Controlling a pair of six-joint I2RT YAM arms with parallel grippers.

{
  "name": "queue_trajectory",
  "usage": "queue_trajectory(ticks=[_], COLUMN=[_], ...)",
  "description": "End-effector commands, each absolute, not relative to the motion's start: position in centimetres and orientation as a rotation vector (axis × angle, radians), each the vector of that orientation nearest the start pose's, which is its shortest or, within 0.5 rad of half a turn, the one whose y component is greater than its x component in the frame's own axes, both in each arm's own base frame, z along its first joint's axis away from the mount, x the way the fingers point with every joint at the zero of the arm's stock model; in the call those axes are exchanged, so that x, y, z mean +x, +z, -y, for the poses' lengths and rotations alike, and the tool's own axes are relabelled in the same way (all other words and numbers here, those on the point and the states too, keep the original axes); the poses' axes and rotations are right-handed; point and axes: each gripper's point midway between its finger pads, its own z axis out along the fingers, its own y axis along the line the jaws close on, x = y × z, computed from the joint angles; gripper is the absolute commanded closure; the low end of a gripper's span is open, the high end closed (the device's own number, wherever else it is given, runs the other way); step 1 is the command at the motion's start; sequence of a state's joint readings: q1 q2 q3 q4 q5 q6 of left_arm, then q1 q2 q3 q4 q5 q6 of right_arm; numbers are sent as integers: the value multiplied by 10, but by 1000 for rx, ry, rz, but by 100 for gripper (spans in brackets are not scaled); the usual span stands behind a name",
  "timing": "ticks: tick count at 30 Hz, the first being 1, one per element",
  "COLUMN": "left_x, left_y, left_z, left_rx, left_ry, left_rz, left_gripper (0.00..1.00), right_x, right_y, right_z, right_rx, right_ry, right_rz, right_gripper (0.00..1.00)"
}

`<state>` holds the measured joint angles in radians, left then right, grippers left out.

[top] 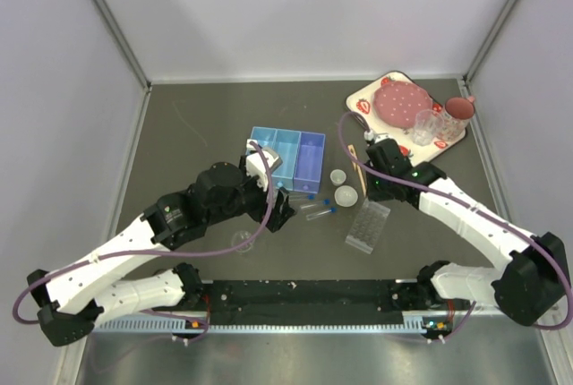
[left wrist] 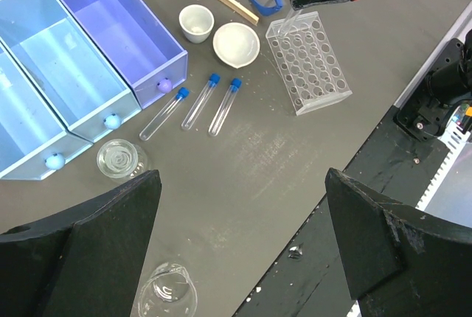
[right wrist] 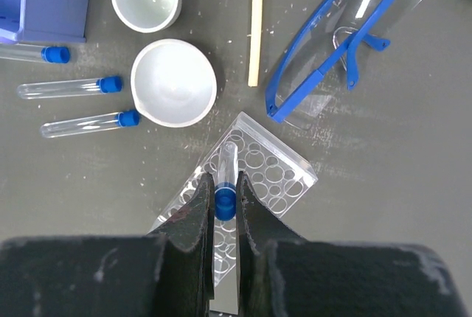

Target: Organize the chemistry lab equipment

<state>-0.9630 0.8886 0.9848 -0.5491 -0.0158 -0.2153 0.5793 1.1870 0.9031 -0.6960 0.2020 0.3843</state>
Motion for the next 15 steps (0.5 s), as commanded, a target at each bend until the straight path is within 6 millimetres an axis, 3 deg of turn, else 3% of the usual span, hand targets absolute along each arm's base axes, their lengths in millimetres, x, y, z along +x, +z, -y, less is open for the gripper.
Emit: queue_trajectory(ticks=[1,15], left_x=[168,168], left_y=[272,269], left_z=[255,256], left_rx=[735,746], left_ry=[-757,-750], left_rz=[-1908,-1911], left_gripper=[1,1], right_x=[252,253], right_y=[120,117], right_z=[-139,-133], right_rx=[-168,-168], right_ry=[152,95], right_rz=[-2495,-2499], right_gripper=[100,100])
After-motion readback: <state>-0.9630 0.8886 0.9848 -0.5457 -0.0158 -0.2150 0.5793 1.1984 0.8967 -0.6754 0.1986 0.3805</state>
